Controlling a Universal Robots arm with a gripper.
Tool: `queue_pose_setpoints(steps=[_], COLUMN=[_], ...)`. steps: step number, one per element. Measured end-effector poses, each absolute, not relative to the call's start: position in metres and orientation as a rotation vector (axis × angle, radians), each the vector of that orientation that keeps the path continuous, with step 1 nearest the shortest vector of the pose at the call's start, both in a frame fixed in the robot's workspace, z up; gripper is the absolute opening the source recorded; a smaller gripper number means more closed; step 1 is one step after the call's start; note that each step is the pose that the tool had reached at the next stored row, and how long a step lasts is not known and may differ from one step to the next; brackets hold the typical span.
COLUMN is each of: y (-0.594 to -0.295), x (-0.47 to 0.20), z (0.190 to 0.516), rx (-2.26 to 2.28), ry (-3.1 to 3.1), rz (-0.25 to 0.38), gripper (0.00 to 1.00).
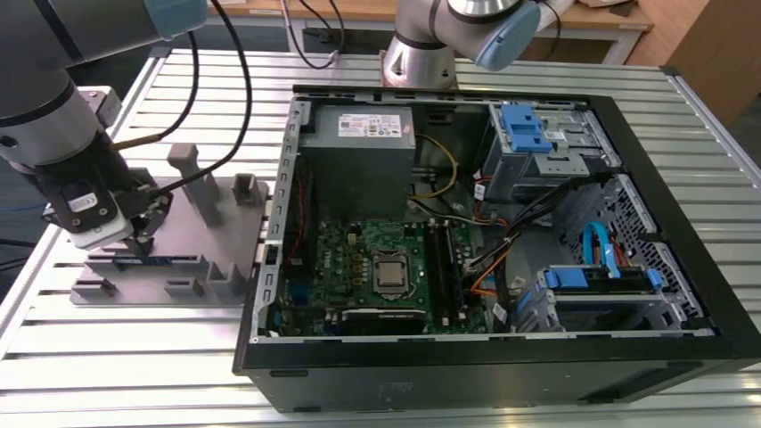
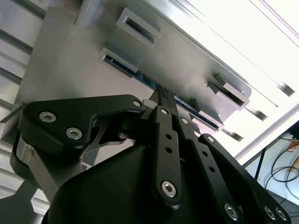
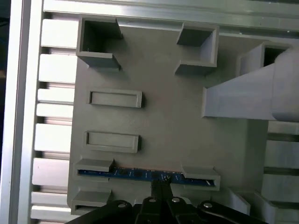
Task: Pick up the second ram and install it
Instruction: 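Pick up the second ram and move it above second insertion slot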
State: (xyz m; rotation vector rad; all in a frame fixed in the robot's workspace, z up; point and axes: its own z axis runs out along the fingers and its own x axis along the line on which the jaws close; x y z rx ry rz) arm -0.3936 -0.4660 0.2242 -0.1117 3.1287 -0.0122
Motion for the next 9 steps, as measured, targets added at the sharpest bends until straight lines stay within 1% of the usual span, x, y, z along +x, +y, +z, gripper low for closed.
queue_pose_setpoints(steps=[9], y=[-0.466], x=[-0.3936], z=[0.2241], rx=[-0.346], ry=[3.111], rz=[-0.011], gripper=[0.1])
